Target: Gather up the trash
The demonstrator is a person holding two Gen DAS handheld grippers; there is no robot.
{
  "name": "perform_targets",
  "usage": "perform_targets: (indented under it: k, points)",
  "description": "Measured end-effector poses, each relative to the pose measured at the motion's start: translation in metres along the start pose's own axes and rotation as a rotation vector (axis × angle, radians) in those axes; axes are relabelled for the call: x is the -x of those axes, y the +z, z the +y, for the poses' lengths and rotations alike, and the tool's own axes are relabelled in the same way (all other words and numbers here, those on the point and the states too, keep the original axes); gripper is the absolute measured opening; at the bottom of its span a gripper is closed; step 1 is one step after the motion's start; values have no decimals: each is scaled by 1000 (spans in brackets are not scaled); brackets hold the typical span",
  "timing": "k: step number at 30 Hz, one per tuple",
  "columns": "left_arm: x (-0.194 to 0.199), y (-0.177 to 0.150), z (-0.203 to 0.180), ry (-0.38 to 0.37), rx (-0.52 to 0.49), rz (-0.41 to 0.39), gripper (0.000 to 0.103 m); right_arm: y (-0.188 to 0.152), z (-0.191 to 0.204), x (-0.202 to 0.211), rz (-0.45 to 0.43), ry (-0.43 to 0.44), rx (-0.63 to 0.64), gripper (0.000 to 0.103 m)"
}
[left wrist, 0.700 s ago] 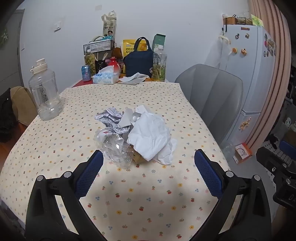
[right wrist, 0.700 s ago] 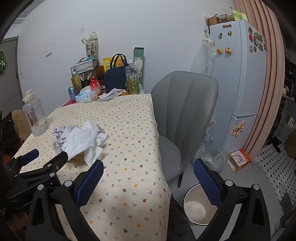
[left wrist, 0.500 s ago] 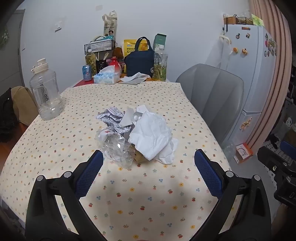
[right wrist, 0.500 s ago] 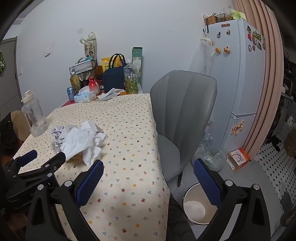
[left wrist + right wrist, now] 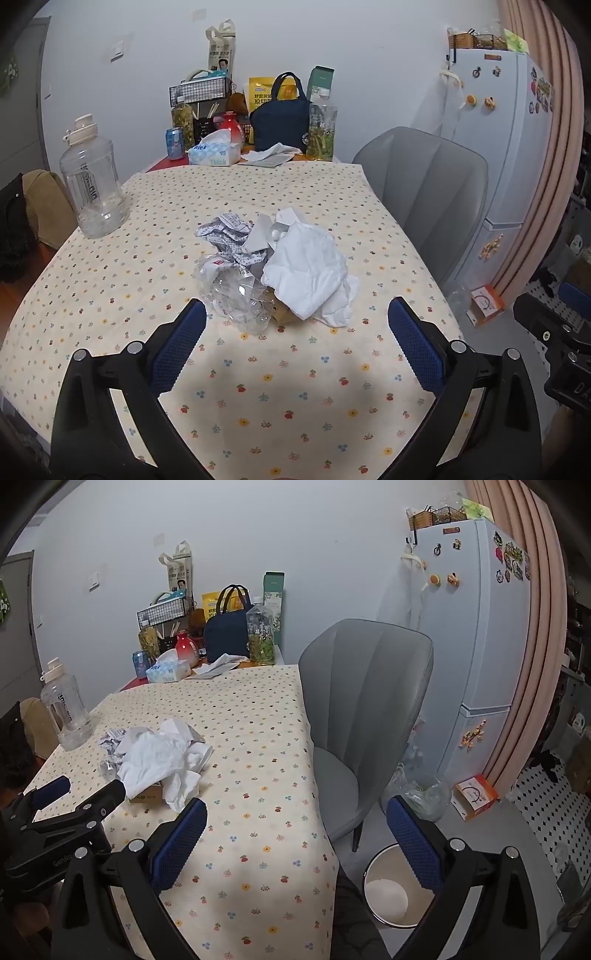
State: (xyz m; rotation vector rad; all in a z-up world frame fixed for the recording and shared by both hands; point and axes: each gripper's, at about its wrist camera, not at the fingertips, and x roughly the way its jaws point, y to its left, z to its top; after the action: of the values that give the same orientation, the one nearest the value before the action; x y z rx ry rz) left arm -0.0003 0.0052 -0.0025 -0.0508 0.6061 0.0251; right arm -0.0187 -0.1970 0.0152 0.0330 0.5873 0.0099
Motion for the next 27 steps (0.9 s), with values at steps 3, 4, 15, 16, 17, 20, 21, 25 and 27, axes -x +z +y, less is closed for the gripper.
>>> perform_targets:
  k: [3,4,15,16,17,20,21,25,27]
  points:
    - [0,0,0,-1,1,1,98,1,0,0,-1,-2,0,95]
    - [1,3,0,-1,4,5,98,1,0,0,-1,-2,1,95]
    - [1,3,2,-1,9,9,98,1,0,0,-2,-2,2,95]
    - [1,3,2,-2,10,9,98,1,0,0,-1,-2,1,95]
    - [1,3,2,-2,10,10,98,1,0,0,-1,-2,1,95]
    - [0,3,2,-1,8,12,98,1,0,0,-2,-3,1,95]
    - [0,3,2,-1,8,14,98,1,0,0,-1,-2,1,95]
    - [-1,3,0,-1,7,14,98,1,-1,0,0,-4,0,95]
    - [-1,3,0,-2,8,16,98,1,-1,0,0,-3,0,95]
